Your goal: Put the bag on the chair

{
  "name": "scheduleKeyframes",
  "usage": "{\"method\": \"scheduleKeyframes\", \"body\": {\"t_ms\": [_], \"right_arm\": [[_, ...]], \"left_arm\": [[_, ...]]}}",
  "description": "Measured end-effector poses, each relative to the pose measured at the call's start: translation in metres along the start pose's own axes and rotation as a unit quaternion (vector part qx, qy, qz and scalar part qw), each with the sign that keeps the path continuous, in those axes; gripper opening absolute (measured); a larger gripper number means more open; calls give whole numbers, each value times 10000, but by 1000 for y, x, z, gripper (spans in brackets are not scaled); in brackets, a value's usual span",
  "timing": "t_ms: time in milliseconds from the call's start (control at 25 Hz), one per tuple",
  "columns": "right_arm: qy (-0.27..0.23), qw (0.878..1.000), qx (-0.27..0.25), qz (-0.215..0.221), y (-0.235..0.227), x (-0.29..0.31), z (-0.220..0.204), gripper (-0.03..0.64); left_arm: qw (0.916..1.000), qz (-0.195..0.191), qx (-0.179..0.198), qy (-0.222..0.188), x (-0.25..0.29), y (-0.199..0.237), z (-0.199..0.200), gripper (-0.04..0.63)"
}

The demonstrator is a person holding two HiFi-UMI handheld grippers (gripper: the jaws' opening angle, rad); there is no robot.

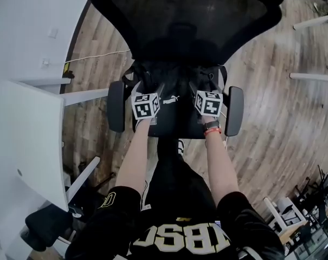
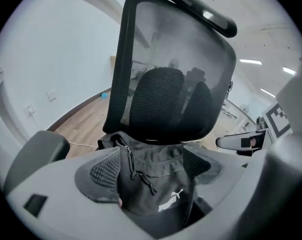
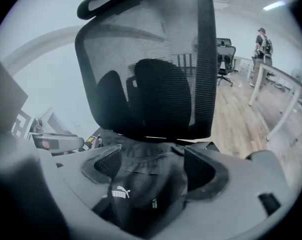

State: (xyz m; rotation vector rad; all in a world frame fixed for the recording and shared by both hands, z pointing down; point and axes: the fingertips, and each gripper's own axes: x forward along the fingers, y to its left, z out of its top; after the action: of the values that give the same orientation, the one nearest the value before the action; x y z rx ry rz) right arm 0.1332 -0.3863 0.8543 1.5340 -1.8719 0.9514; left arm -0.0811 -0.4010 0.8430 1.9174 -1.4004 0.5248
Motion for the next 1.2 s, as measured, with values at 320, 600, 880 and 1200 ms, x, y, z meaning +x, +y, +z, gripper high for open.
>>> {"method": "scheduleKeyframes", "body": {"t_ms": [320,600,880,1200], "right_arm": [[-562,9984,-91,20,19,-95,26,370],[-1230,9917,-334,137,49,-187,65,300],[-1918,9798,-510,231,74,-275,88,236],[-2760,9582,-723,214,88,-364,118,175]], "left_arm": [[9983,-264,256,-461,-84,-50,32,411],[9935,-554,325,-945,-169,-100,69,409],[9815,-444,604,-1764,-256,-134,110,273],[9588,-463,916,-2648,-332,-174,143,139]]}}
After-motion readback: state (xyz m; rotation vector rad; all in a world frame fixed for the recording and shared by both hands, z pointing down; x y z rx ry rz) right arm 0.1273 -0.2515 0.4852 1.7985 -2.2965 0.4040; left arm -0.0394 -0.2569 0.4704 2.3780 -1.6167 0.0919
